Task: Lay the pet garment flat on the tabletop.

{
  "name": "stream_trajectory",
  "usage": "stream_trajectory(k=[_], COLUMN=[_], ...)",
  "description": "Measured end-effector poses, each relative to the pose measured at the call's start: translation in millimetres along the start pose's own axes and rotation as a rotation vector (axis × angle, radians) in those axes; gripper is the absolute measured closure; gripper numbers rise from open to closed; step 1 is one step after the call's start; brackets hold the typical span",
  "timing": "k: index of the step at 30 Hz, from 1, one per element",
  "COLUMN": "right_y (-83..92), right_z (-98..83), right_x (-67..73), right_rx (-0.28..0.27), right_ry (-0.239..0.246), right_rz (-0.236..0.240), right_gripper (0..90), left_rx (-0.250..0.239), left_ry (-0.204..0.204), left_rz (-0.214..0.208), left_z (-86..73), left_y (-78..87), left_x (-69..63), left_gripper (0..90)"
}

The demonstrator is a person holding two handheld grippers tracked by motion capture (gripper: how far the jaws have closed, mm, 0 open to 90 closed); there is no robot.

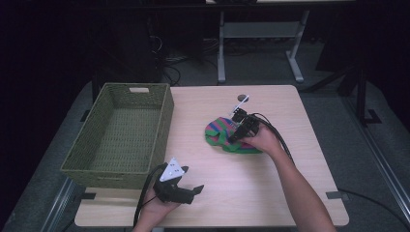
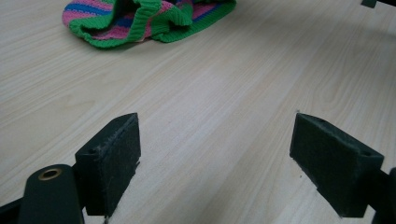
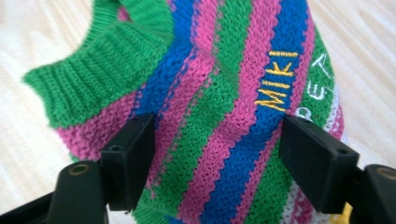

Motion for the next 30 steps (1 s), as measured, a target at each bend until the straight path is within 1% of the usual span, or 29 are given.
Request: stream_trajectory(k=[1,2,3,4,6,8,9,10,11,13,14,15,16,17,18,19,20,21,22,24,27,30], right_y=[-4.4,-4.4,-6.3,-6.3,-7.4,-8.2,-8.1,-8.1,-7.7,-6.2,-6.2,-5.7,-5.7,-5.6,-5.3,-5.1,-5.1,-4.8,-4.8,-4.4,-3.7,-2.3], right_z=[-1.5,-1.5,-1.4,-1.4,-0.7,-1.0,-1.5,-1.5,-1.8,-2.8,-2.8,-2.9,-2.9,-2.9,-2.7,-2.3,-2.3,-2.2,-2.2,-2.5,-3.0,-3.7], right_x=[-0.8,-0.8,-1.6,-1.6,-2.0,-2.2,-1.7,-1.7,-1.9,-3.3,-3.3,-4.3,-4.3,-4.4,-4.5,-5.0,-5.0,-6.0,-6.0,-7.6,-9.4,-10.0], right_rx=[0.017,0.017,0.023,0.023,0.016,0.003,-0.004,-0.004,-0.006,-0.012,-0.012,-0.012,-0.012,-0.011,-0.007,-0.005,-0.005,-0.007,-0.007,-0.012,-0.020,-0.029], right_ry=[-0.003,-0.003,-0.010,-0.010,-0.024,-0.034,-0.038,-0.038,-0.038,-0.050,-0.050,-0.056,-0.056,-0.057,-0.057,-0.055,-0.055,-0.056,-0.056,-0.068,-0.087,-0.097], right_rz=[-0.010,-0.010,-0.024,-0.024,-0.028,-0.044,-0.054,-0.054,-0.055,-0.061,-0.061,-0.069,-0.069,-0.071,-0.074,-0.076,-0.076,-0.077,-0.077,-0.082,-0.070,-0.063], right_gripper=[29.2,29.2,30.0,30.0,32.1,34.7,37.8,37.8,40.6,49.7,49.7,53.0,53.0,54.3,57.0,61.9,61.9,66.8,66.8,70.1,73.7,74.7], left_rx=[0.002,0.002,0.003,0.003,0.001,0.004,0.008,0.008,0.010,0.011,0.007,0.004,0.004,0.004,0.008,0.010,0.011,0.011,0.011,0.010,0.018,0.014], left_ry=[0.003,0.003,0.001,0.001,0.002,-0.003,-0.004,-0.004,-0.005,-0.009,-0.008,-0.008,-0.008,0.001,0.001,0.001,0.001,-0.001,-0.001,0.000,-0.001,-0.003], left_rz=[-0.002,-0.002,-0.001,-0.001,-0.001,-0.001,-0.003,-0.003,-0.005,-0.005,-0.002,0.001,0.001,0.000,0.001,0.003,0.004,0.004,0.004,0.003,0.005,0.006], left_z=[-0.5,-0.5,-0.7,-0.7,-0.6,-0.6,-1.0,-1.0,-1.0,-0.7,-0.3,0.4,0.4,0.2,-0.7,-1.1,-1.4,-1.3,-1.3,-1.0,-1.8,-1.3], left_y=[-0.1,-0.1,0.1,0.1,0.6,0.1,-1.2,-1.2,-1.9,-2.6,-2.6,-1.8,-1.8,-1.8,-1.9,-1.9,-2.0,-2.0,-2.0,-2.6,-3.4,-2.8], left_x=[0.1,0.1,0.0,0.0,-0.7,-0.8,-1.4,-1.4,-2.3,-3.4,-3.9,-2.9,-2.9,-2.0,-0.9,-0.5,-0.2,-0.1,-0.1,-0.4,-0.9,-0.6], left_gripper=[16.0,15.9,15.9,15.9,15.9,15.9,16.0,16.0,16.0,16.0,16.0,15.9,15.9,15.9,16.0,16.0,16.0,15.9,16.0,16.0,16.0,16.0])
Point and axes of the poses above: each handheld gripper's, and its own axes: y roughly backward along the jaws, z roughly out of its top, x roughly to its left, the point moved 8 cm from there along -y, roughly forward along the jaws, and after that the axes turned 3 degrees about y, right-handed, at the moved point
